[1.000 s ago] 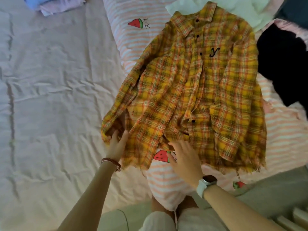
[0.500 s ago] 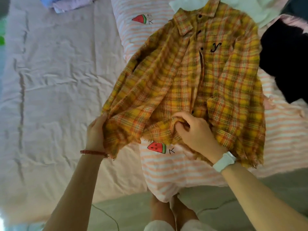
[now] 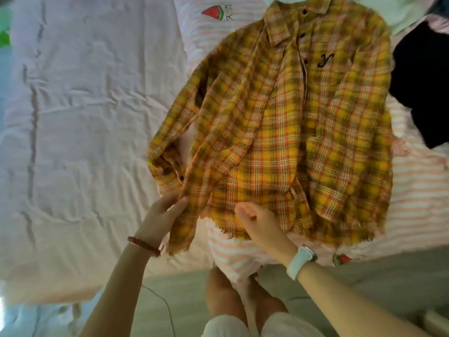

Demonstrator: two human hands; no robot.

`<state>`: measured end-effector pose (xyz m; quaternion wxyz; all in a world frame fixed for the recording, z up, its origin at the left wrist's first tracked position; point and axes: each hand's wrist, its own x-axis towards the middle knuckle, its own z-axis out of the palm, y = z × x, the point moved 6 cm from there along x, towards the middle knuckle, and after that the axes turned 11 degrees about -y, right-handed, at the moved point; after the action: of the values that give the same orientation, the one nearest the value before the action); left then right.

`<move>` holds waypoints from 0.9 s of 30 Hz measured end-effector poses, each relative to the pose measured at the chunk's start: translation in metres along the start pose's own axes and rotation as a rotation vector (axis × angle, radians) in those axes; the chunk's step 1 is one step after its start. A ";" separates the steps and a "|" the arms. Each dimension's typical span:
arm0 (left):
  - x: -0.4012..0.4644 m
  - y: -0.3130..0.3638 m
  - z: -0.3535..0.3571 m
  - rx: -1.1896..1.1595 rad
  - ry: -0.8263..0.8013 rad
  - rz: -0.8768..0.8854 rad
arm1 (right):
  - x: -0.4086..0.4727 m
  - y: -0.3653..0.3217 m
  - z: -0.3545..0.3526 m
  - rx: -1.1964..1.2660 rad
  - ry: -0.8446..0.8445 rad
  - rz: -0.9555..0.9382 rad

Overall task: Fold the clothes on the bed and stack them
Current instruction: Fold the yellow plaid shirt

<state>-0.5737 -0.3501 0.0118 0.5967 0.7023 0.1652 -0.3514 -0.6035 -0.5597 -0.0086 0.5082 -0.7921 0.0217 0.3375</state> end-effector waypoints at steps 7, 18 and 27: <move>0.002 -0.013 -0.005 -0.207 -0.046 -0.076 | 0.053 -0.016 0.020 0.665 0.133 0.286; 0.101 -0.008 0.004 0.015 0.059 -0.076 | 0.039 -0.036 0.011 0.609 0.322 0.036; 0.068 0.014 -0.027 -0.149 -0.018 0.101 | 0.078 -0.044 0.008 1.230 0.420 0.307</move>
<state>-0.5090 -0.3399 -0.0238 0.6658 0.6601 0.1498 -0.3140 -0.5309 -0.5081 -0.0190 0.7984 -0.3948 0.4213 0.1709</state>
